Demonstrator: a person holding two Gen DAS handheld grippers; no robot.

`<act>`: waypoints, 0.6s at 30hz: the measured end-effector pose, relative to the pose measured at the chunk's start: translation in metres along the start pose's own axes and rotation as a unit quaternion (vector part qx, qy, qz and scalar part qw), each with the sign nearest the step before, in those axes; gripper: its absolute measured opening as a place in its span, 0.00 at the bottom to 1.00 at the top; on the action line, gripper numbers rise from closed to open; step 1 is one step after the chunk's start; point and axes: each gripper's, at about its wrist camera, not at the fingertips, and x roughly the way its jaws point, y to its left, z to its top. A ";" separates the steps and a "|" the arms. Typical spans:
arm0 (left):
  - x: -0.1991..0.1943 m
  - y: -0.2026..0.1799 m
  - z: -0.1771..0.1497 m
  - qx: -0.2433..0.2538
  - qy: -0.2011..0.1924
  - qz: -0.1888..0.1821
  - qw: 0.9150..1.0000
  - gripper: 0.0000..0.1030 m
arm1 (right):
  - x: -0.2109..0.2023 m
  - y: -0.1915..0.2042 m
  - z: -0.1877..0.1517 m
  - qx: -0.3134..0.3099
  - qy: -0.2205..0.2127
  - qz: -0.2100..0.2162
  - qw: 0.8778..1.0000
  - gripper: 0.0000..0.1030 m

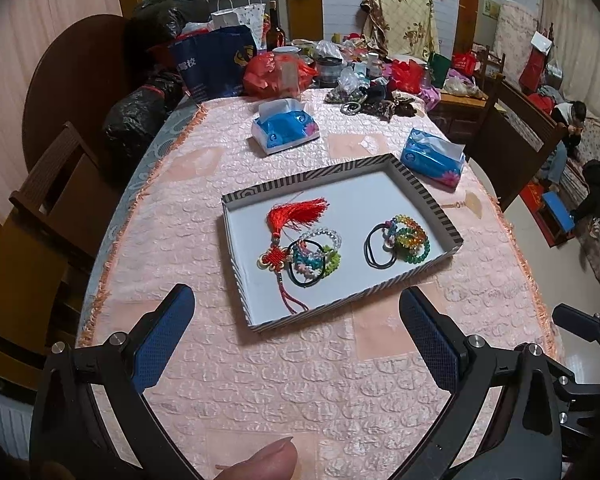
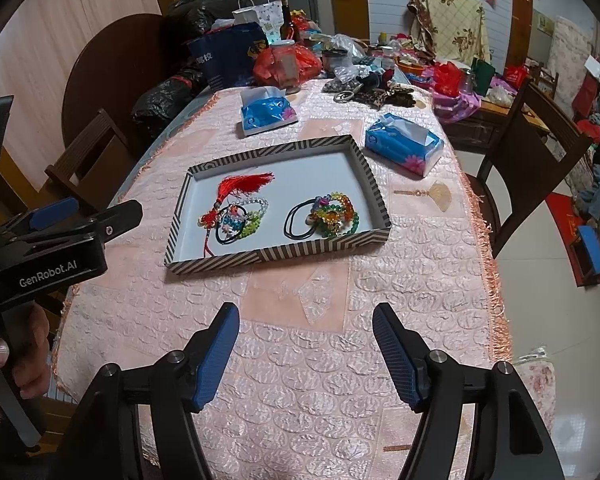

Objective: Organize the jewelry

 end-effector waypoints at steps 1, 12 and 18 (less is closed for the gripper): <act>0.001 0.000 0.001 0.000 0.001 0.000 1.000 1.00 | 0.000 0.000 0.000 0.000 0.000 -0.001 1.000 0.65; 0.008 0.000 0.001 -0.001 0.009 -0.005 1.000 1.00 | -0.001 0.001 0.002 0.000 0.000 0.000 1.000 0.66; 0.012 0.000 0.000 -0.005 0.015 -0.009 1.000 1.00 | -0.002 0.002 0.004 0.002 0.000 -0.001 1.000 0.66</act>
